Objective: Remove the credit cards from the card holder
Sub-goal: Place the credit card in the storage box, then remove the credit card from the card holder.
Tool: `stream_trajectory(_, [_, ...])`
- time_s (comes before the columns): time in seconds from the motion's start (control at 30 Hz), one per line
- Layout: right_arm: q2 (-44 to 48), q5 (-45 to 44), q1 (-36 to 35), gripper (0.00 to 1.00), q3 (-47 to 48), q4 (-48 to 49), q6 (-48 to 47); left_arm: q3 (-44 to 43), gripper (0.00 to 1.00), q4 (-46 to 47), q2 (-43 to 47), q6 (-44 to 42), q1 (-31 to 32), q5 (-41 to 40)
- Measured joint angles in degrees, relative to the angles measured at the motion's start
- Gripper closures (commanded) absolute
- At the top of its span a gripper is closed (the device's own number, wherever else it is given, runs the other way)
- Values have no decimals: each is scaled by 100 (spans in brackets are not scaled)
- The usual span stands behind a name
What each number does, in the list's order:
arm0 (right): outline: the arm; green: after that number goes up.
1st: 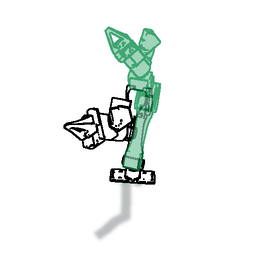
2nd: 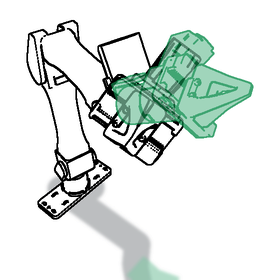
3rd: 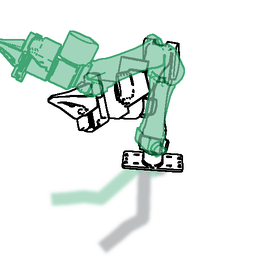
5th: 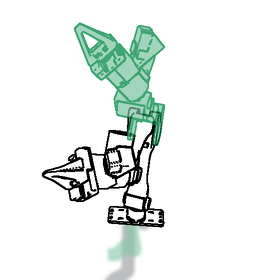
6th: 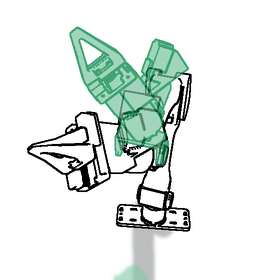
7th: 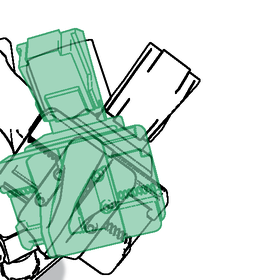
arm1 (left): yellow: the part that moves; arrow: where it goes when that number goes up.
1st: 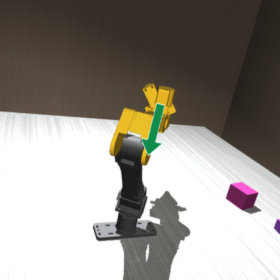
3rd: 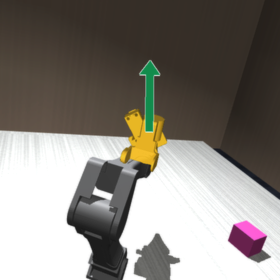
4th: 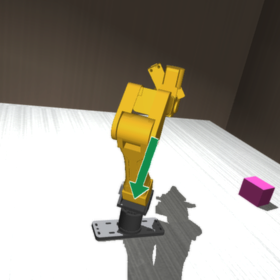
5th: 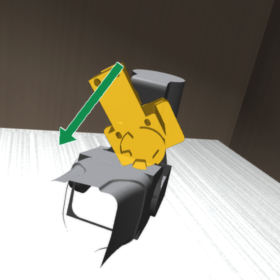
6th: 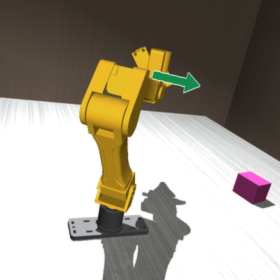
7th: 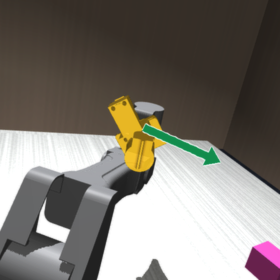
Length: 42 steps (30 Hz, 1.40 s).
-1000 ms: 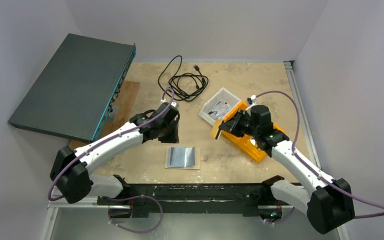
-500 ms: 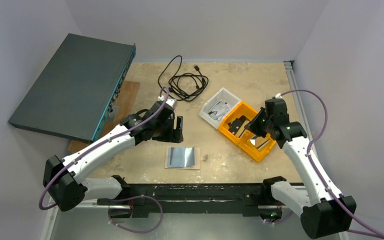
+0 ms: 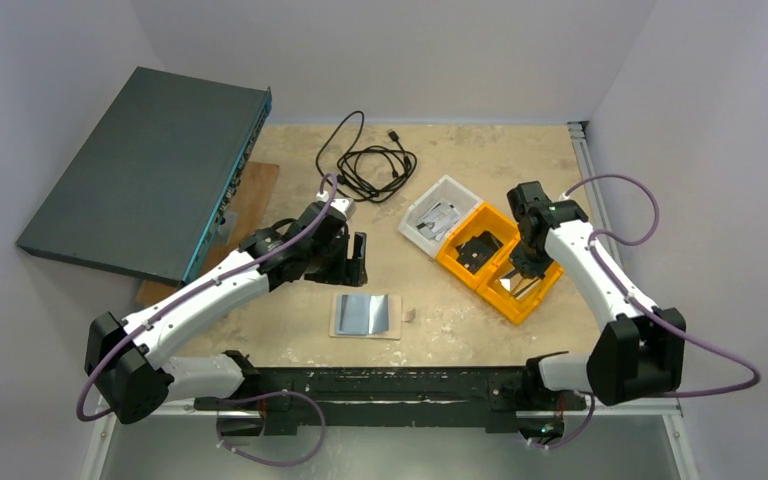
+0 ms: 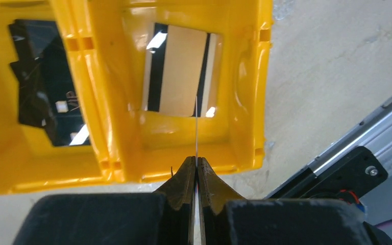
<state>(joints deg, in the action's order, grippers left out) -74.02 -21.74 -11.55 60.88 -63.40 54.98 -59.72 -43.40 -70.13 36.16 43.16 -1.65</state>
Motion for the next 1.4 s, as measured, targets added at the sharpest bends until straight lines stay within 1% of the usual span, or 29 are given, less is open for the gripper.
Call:
stream_trajectory(0.07, [-212,-210,0,100,-26,-37,81,2,28,2,0,2,0,17])
stream_trajectory(0.13, [-365,-356,0,84,-52,-42,136,2,28,4,0,2,0,39])
stream_trajectory(0.23, [-560,-511,0,67,-96,-4,203,2,28,4,0,2,0,61])
stream_trajectory(0.37, [-824,-627,0,53,-103,61,199,2,27,4,0,2,0,83])
stream_trajectory(0.6, [-669,-540,0,39,-103,313,-59,48,27,57,0,9,0,98])
stream_trajectory(0.7, [-282,-339,0,34,-103,562,-330,101,27,72,0,13,0,133])
stream_trajectory(0.77, [125,-17,0,31,-146,879,-608,151,27,94,-4,17,0,160])
stream_trajectory(0.8, [197,42,0,30,-157,922,-645,166,26,94,-9,20,0,168])
stream_trajectory(0.93, [909,874,-59,28,-485,1600,-1038,278,26,160,-17,61,0,181])
stream_trajectory(1.03, [1067,1231,-435,29,-586,1912,-1119,378,26,162,-26,131,-2,81])
stream_trajectory(1.23, [601,1552,-2094,34,-588,2623,-946,599,25,107,-42,332,-221,-199])
stream_trajectory(1.3, [332,1650,-2562,37,-588,2885,-835,702,25,85,-42,382,-354,-273])
stream_trajectory(1.4, [2,1766,-3036,41,-588,3220,-717,918,25,83,0,479,-540,-326])
